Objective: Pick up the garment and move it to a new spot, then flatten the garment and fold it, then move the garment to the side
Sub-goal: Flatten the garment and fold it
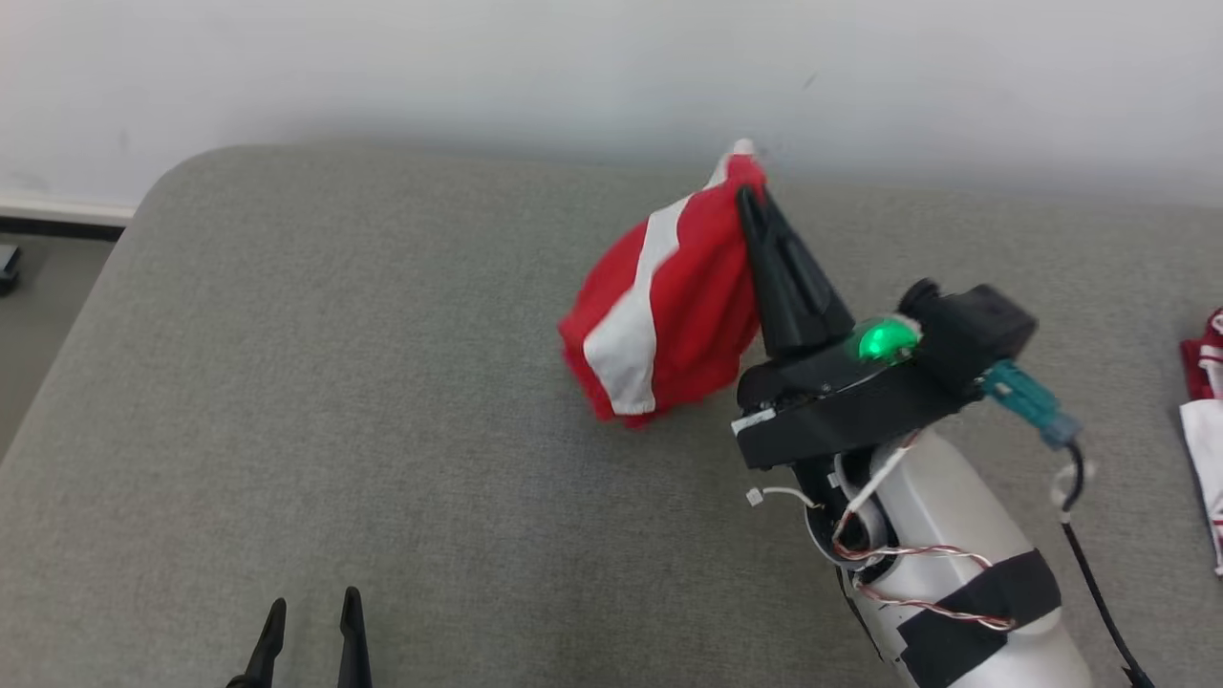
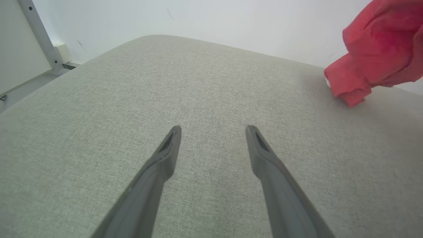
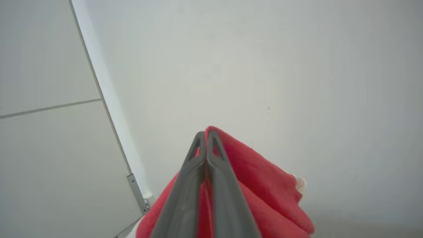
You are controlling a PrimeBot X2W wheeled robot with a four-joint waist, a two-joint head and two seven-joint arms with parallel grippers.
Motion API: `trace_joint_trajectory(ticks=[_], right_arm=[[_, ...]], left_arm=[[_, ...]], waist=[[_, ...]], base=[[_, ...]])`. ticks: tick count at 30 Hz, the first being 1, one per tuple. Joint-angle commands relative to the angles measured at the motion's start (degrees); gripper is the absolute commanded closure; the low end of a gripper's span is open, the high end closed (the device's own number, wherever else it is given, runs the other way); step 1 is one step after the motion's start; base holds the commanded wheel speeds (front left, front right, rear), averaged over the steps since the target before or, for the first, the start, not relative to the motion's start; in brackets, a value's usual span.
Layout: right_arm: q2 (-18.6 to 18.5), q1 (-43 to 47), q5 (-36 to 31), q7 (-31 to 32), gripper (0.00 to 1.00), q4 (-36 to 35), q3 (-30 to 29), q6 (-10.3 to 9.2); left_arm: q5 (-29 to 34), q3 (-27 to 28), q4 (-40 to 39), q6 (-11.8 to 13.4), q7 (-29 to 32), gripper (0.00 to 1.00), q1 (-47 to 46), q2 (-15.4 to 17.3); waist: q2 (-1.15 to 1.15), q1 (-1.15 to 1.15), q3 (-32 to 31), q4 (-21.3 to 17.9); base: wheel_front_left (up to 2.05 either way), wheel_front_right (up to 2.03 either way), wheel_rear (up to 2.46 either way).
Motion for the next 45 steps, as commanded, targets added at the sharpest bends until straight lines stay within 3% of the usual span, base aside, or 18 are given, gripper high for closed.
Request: trace_joint_trajectory(ticks=[1,5,14,15,16,23,29,36,45], right_arm=[[0.7,0.9,2.3,-0.2,1.00,-4.6,-0.6,-0.15],[0.9,4.4,2.9,-0.1,1.00,-7.7,-2.5,-0.15],[-1.4,15.8,-2.7,-0.1,1.00,0.4,-10.8,-0.15],[-1.9,18.4,-4.1,-0.1,0.58,3.8,-13.1,-0.15],[-2.3,19.1,-5.0,-0.1,0.00,4.9,-13.9,-0.15],[-2.0,23.2,-7.2,-0.1,0.00,4.9,-19.7,-0.15],[-1.2,25.0,-7.3,-0.1,0.00,2.1,-20.7,-0.15],[-1.0,24.2,-6.8,-0.1,0.00,-0.2,-19.8,-0.15],[-1.4,21.5,-5.9,-0.1,0.00,-1.8,-18.2,-0.15]], left_arm=[[0.3,0.5,0.5,-0.3,-0.2,0.00,0.6,0.0],[0.4,0.8,1.2,-0.8,-0.2,0.00,1.0,0.0],[-0.3,0.2,1.1,-0.9,-0.2,0.00,0.5,0.0],[-0.4,-0.1,1.1,-1.0,-0.2,0.00,0.2,-0.1],[-0.4,-0.4,1.1,-1.1,-0.2,0.00,0.1,-0.1],[-0.7,-1.7,1.4,-1.3,-0.2,0.00,-0.9,0.0],[-0.9,-5.0,2.5,-2.1,-0.2,0.00,-2.0,-0.1],[-2.7,-17.3,4.1,-3.1,-0.2,0.00,-4.0,0.0],[-13.3,-36.2,9.1,-3.1,-0.2,0.00,-9.4,0.1]], waist=[[0.00,0.00,-1.7,-1.8],[0.00,0.00,-2.8,-3.0],[0.00,0.00,-2.6,-5.0],[0.00,0.00,-2.5,-5.6],[0.00,0.00,-2.4,-5.9],[0.00,0.00,-2.1,-8.9],[0.00,0.00,-1.9,-11.8],[0.00,0.00,-0.2,-14.5],[0.00,0.00,2.8,-17.8]], base=[[0.00,0.00,0.00],[0.00,0.00,0.00],[0.00,0.00,0.00],[0.00,0.00,0.00],[0.00,0.00,0.00],[0.00,0.00,0.00],[0.00,0.00,0.00],[0.00,0.00,0.00],[0.00,0.00,0.00]])
